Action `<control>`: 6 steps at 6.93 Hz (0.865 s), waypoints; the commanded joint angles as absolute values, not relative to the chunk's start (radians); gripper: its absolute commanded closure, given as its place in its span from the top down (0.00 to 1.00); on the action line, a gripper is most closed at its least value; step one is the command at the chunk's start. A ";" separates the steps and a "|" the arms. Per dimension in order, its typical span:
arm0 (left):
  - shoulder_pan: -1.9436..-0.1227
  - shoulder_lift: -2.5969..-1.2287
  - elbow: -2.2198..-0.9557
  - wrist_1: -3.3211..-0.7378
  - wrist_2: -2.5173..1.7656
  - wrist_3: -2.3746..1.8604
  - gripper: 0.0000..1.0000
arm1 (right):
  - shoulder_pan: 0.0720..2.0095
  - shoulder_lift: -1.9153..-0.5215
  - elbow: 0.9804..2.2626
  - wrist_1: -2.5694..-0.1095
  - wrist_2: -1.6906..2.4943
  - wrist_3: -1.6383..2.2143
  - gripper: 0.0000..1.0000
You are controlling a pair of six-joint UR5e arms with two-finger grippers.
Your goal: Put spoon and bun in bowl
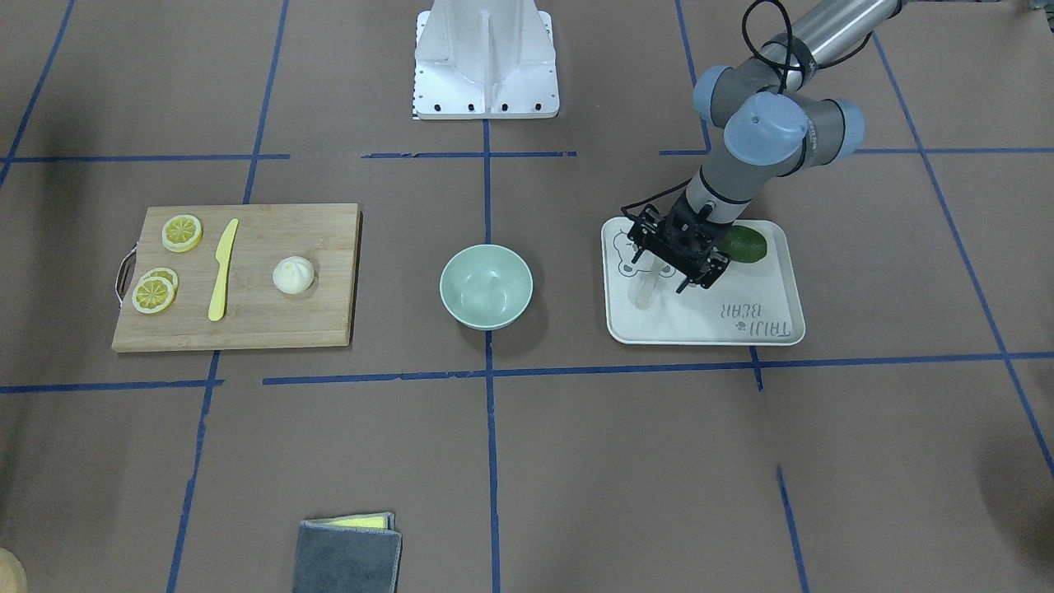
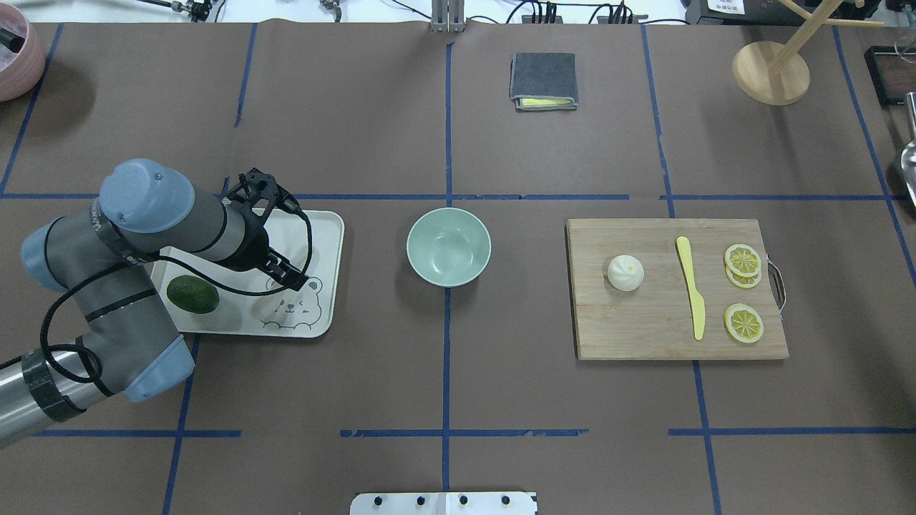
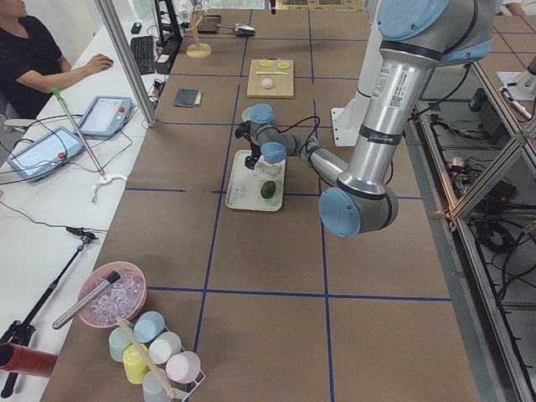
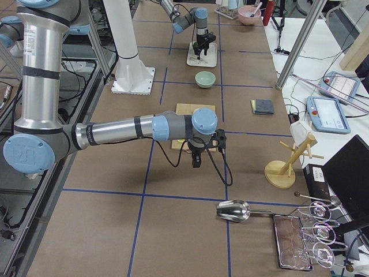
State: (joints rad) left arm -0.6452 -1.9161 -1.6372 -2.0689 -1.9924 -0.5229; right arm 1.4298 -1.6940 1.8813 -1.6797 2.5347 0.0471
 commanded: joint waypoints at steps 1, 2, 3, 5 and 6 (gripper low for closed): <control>-0.644 -1.917 -1.623 -2.068 -1.990 -0.522 0.83 | 1.430 -1.695 1.881 -1.681 2.533 0.048 1.00; -0.643 -1.916 -1.621 -2.069 -1.990 -0.522 0.80 | 1.430 -1.695 1.879 -1.681 2.534 0.049 1.00; -0.638 -1.916 -1.621 -2.068 -1.991 -0.522 0.72 | 1.428 -1.694 1.878 -1.681 2.534 0.049 1.00; -0.638 -1.914 -1.626 -2.065 -1.993 -0.526 0.01 | 1.430 -1.694 1.876 -1.681 2.534 0.049 1.00; -0.640 -1.908 -1.635 -2.063 -1.993 -0.529 0.00 | 1.430 -1.694 1.876 -1.681 2.534 0.049 1.00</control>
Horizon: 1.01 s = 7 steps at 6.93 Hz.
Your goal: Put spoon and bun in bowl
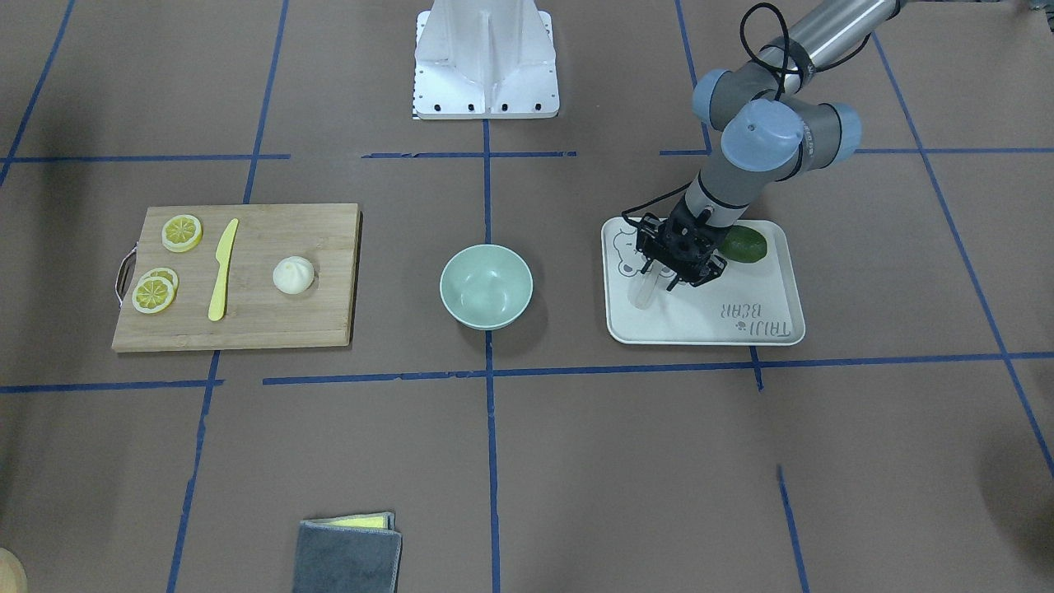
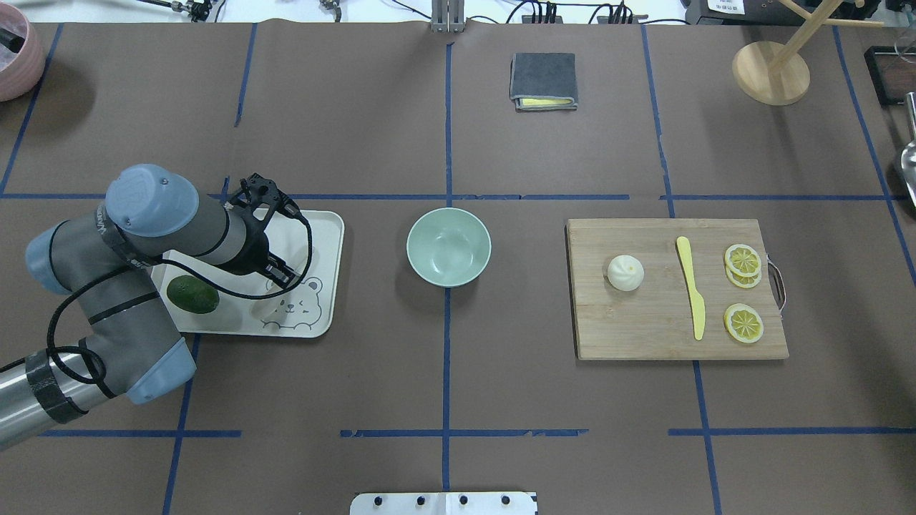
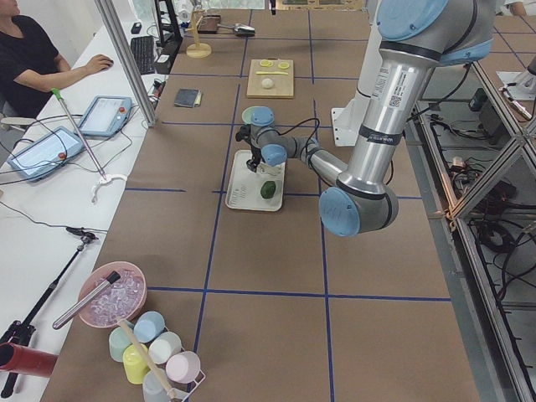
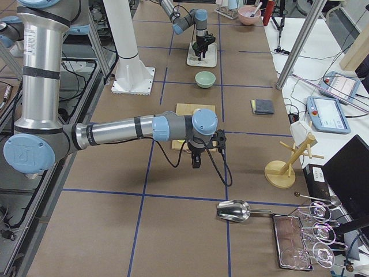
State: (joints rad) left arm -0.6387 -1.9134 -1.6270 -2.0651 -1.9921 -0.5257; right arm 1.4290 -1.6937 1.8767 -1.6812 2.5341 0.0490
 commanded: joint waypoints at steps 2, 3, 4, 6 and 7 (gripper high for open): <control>-0.638 -1.920 -1.657 -2.063 -1.994 -0.532 0.00 | 1.428 -1.694 1.875 -1.681 2.531 0.049 1.00; -0.638 -1.978 -1.663 -2.063 -1.994 -0.564 0.00 | 1.430 -1.694 1.875 -1.681 2.531 0.049 1.00; -0.637 -2.040 -1.663 -2.063 -1.994 -0.622 0.00 | 1.430 -1.694 1.876 -1.680 2.531 0.049 1.00; -0.624 -2.238 -1.575 -2.075 -1.991 -0.765 0.00 | 1.430 -1.694 1.876 -1.680 2.533 0.049 1.00; -0.605 -2.370 -1.452 -2.080 -1.930 -0.791 0.00 | 1.430 -1.694 1.876 -1.680 2.534 0.049 1.00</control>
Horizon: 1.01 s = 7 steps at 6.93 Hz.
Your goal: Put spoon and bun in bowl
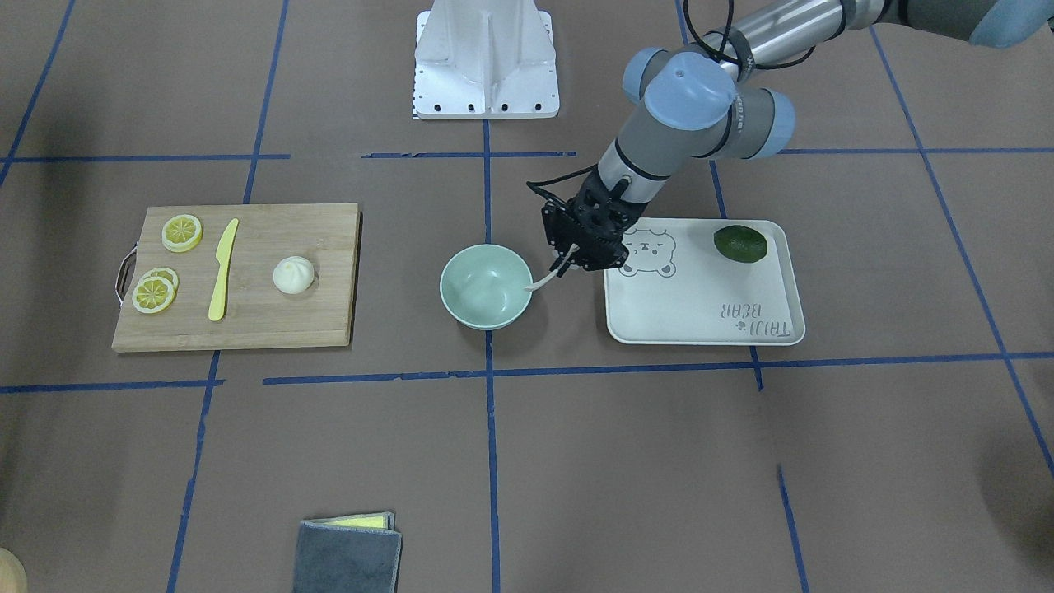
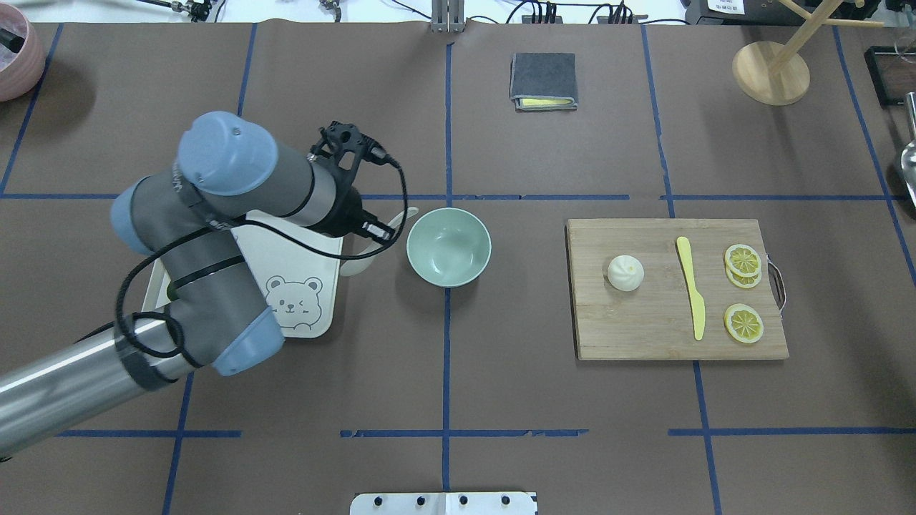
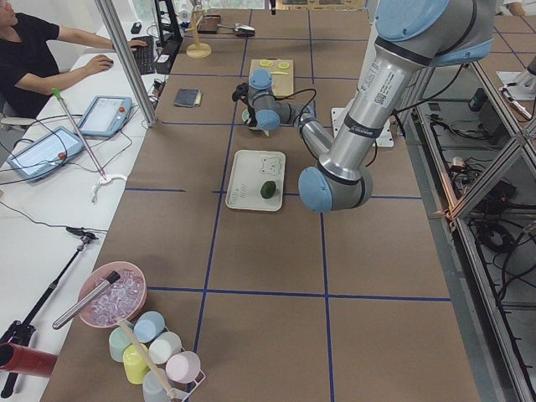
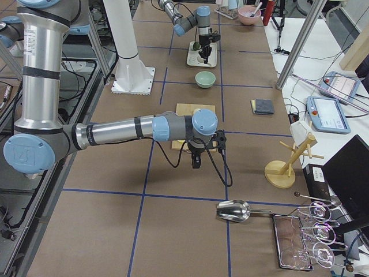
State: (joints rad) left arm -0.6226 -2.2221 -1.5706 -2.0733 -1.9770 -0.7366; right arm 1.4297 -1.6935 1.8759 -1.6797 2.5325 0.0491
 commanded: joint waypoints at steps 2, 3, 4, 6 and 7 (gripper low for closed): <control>-0.568 -2.391 -1.405 -2.138 -1.810 -0.808 0.00 | 1.428 -1.690 1.878 -1.680 2.542 0.054 1.00; -0.565 -2.384 -1.404 -2.137 -1.809 -0.805 0.00 | 1.428 -1.686 1.881 -1.680 2.543 0.054 1.00; -0.537 -2.340 -1.413 -2.179 -1.796 -0.807 0.62 | 1.427 -1.677 1.882 -1.680 2.546 0.054 1.00; -0.511 -2.290 -1.474 -2.218 -1.677 -0.866 0.99 | 1.399 -1.643 1.888 -1.677 2.583 0.054 1.00; -0.521 -2.284 -1.494 -2.174 -1.678 -0.865 0.99 | 1.366 -1.613 1.893 -1.677 2.580 0.124 1.00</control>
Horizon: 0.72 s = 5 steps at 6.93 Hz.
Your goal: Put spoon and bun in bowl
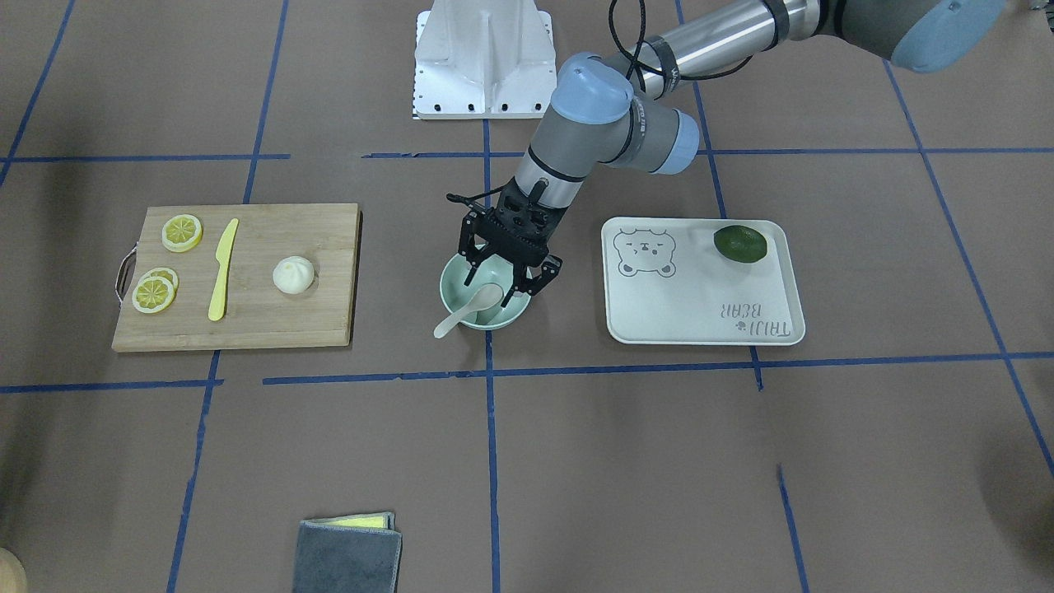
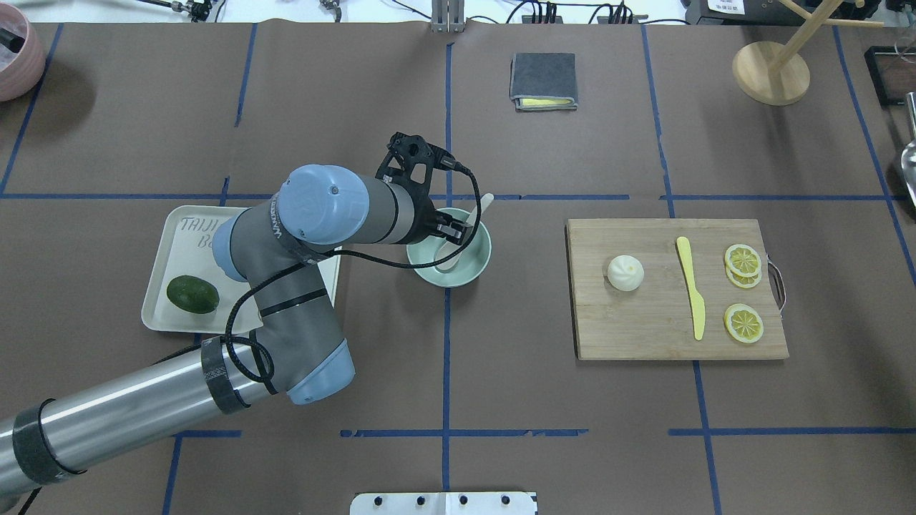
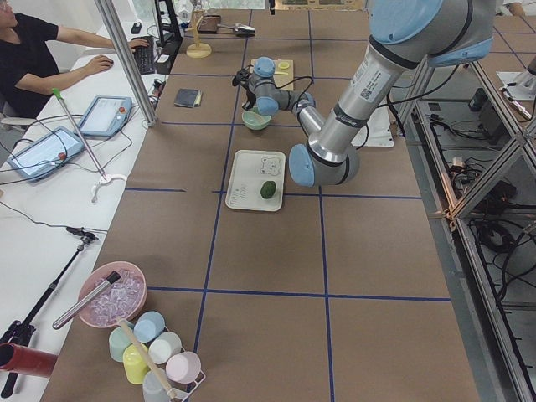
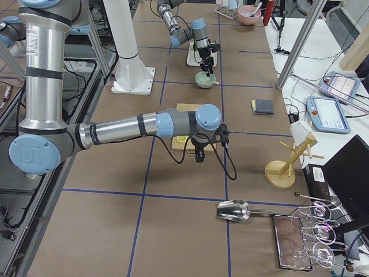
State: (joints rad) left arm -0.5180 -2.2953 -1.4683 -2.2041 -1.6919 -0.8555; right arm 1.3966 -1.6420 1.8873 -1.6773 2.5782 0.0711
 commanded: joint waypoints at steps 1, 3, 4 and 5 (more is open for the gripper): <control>-0.555 -2.260 -1.570 -2.061 -1.683 -0.850 0.99 | 1.323 -1.547 1.899 -1.677 2.576 0.231 1.00; -0.635 -2.054 -1.766 -2.013 -1.754 -0.728 0.98 | 1.167 -1.407 1.910 -1.675 2.493 0.482 1.00; -0.713 -1.970 -1.829 -2.013 -1.790 -0.618 0.98 | 1.072 -1.357 1.940 -1.677 2.391 0.589 1.00; -0.815 -1.909 -1.839 -2.013 -1.965 -0.598 0.90 | 0.966 -1.304 1.948 -1.675 2.294 0.720 1.00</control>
